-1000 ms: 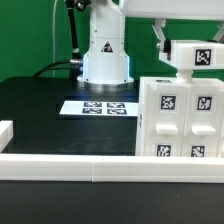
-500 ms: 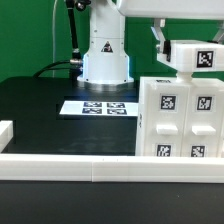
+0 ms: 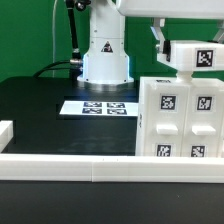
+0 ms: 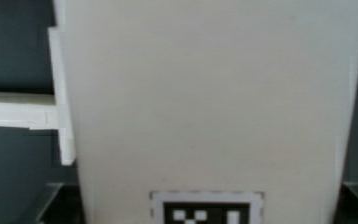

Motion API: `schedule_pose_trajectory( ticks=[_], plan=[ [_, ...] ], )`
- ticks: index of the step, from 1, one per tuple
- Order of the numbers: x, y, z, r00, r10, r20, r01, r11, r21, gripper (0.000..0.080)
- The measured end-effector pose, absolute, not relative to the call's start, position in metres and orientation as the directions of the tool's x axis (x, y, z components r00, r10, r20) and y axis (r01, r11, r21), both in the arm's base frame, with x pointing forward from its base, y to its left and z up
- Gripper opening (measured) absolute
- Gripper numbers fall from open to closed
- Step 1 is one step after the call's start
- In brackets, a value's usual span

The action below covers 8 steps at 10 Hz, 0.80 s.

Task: Assemble cabinet

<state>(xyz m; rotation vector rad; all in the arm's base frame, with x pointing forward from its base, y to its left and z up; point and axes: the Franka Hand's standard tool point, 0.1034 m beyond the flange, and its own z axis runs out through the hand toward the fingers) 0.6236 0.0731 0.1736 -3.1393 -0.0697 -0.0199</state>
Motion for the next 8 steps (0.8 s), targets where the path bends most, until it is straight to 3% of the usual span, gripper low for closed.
schedule_pose_trajectory(
  ticks=[8],
  plan=[
    [0.604,0.079,0.165,1.000,-0.006,0.031,-0.006,-1.000,-0.007,0.0560]
  ],
)
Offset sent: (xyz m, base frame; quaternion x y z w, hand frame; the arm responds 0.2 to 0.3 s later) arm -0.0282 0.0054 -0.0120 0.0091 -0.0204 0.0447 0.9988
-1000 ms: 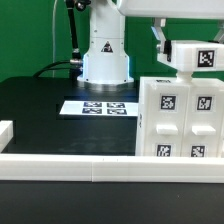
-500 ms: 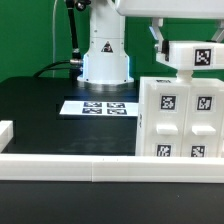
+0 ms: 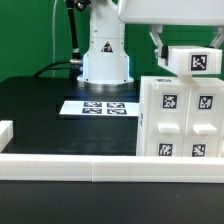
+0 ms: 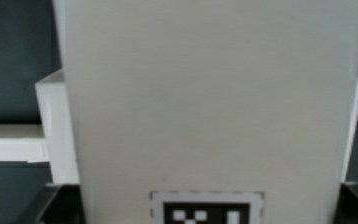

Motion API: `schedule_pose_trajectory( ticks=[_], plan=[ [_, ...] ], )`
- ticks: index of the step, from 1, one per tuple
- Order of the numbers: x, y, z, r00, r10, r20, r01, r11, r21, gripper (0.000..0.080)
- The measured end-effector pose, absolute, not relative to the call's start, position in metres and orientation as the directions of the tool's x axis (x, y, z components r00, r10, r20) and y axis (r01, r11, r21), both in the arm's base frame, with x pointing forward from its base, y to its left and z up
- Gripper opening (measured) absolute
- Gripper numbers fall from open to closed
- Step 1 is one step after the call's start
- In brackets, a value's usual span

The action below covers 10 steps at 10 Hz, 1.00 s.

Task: Assemble cabinet

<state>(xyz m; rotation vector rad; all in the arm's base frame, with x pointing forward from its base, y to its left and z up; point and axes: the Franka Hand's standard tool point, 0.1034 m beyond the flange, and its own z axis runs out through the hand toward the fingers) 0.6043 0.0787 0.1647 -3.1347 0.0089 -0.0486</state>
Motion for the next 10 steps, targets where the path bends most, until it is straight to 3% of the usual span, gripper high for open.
schedule_pose_trajectory(
  ticks=[10],
  plan=[
    [0.6065,0.0775,0.1563,0.999,-0.006,0.051,-0.006,-1.000,-0.005,0.0560]
  ],
)
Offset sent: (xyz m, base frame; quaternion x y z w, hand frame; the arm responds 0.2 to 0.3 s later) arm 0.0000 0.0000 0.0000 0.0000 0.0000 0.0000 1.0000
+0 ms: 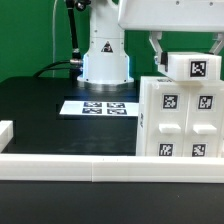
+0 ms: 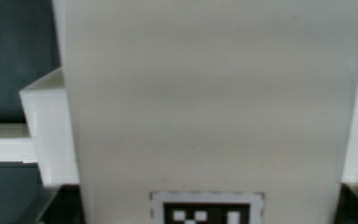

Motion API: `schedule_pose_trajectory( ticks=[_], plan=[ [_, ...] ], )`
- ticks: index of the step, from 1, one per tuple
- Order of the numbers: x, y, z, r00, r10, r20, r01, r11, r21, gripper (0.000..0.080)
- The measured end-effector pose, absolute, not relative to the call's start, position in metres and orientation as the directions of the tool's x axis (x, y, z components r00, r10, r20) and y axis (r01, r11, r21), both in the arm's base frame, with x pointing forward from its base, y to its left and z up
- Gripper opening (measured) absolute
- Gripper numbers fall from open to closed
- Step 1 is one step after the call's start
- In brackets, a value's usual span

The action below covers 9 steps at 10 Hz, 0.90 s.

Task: Assemble cabinet

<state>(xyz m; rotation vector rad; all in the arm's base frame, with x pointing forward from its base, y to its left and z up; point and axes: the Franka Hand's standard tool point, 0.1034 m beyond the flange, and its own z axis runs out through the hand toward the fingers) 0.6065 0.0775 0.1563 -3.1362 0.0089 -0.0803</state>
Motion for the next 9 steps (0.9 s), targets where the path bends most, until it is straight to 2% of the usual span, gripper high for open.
schedule_pose_trajectory(
  ticks=[7,9],
  plan=[
    [0.6065,0.0776,0.1563,0.998,-0.033,0.051,-0.033,-0.999,-0.007,0.0560],
    [0.6064,0.0785,0.1561,0.983,-0.180,0.048,-0.179,-0.984,-0.020,0.0560]
  ],
)
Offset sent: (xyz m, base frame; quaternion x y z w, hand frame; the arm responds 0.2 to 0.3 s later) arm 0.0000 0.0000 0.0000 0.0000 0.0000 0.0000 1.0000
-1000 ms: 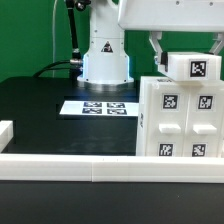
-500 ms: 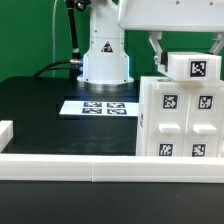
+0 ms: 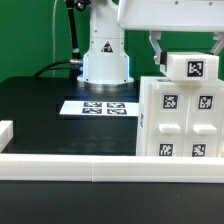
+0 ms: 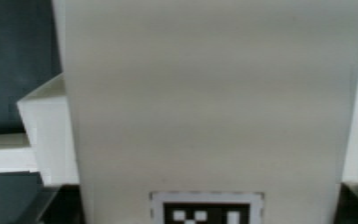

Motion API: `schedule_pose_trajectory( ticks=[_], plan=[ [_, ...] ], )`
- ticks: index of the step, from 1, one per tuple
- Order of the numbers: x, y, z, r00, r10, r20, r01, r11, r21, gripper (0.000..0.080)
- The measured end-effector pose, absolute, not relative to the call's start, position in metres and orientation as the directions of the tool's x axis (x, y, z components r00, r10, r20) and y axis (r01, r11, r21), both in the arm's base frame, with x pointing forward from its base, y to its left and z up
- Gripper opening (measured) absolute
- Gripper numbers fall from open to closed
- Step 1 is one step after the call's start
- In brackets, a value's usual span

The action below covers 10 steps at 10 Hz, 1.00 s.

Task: Assemble cabinet

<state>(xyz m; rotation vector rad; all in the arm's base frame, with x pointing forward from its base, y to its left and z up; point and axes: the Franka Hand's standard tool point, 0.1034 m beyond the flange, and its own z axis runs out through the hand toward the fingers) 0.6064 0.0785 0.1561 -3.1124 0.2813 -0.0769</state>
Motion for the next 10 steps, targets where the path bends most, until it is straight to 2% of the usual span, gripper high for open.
schedule_pose_trajectory(
  ticks=[3,6,10],
  plan=[
    [0.6068,0.0797,0.1556,0.879,-0.473,0.050,-0.472,-0.881,-0.042,0.0560],
    [0.6068,0.0848,0.1549,0.623,-0.781,0.042,-0.777,-0.624,-0.082,0.0560],
    [0.6072,0.0850,0.1542,0.188,-0.982,-0.015,-0.977,-0.186,-0.103,0.0560]
  ],
)
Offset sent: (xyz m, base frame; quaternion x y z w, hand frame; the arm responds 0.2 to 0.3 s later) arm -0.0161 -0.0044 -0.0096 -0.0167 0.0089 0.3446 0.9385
